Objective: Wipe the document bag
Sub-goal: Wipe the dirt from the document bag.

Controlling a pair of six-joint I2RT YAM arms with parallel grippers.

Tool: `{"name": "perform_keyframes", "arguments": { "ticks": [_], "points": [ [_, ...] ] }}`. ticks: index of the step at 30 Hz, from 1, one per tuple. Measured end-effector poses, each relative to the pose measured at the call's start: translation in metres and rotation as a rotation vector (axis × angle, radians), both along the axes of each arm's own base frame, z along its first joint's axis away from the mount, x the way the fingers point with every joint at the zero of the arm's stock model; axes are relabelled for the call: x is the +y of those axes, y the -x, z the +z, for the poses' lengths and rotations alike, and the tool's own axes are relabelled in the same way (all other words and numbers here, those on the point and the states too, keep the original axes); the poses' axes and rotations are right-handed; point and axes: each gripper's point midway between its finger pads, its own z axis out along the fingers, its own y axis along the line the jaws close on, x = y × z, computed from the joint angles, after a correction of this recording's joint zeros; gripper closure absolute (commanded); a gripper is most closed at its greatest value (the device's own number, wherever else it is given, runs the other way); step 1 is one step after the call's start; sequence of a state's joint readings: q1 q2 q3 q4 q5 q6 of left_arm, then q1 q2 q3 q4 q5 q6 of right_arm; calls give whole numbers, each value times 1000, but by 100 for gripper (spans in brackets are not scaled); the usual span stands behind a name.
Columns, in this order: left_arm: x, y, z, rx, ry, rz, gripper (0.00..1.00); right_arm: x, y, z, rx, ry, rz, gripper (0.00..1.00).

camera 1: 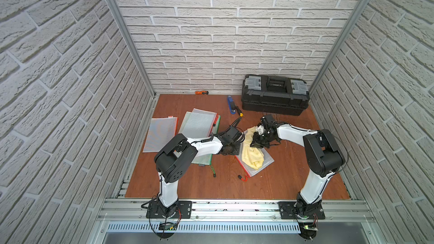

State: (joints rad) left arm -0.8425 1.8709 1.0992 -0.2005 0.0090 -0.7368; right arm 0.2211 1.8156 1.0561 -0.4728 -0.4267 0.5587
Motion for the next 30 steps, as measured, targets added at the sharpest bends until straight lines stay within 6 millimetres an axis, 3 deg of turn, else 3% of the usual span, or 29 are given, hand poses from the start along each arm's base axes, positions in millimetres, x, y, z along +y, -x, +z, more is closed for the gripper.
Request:
{"name": "perform_keyframes", "arguments": {
  "ticks": [4,7,10,16,19,25,30],
  "points": [
    [0,0,0,-2,3,0,100,-39,10,2,15,43,-62,98],
    [-1,-1,0,-6,7,1,100,-42,22,5,21,51,-56,98],
    [-1,-1,0,-6,8,0,100,-25,35,9,22,56,2,98],
    [-1,-1,0,-6,8,0,100,39,63,15,12,18,156,97],
    [-1,-1,0,-6,8,0,100,52,72,11,28,-10,168,98],
    [-1,-1,0,-6,7,1,100,41,75,-1,65,2,127,98],
    [0,-1,0,-6,6,1,100,2,68,0,72,-7,18,98]
  ]
}}
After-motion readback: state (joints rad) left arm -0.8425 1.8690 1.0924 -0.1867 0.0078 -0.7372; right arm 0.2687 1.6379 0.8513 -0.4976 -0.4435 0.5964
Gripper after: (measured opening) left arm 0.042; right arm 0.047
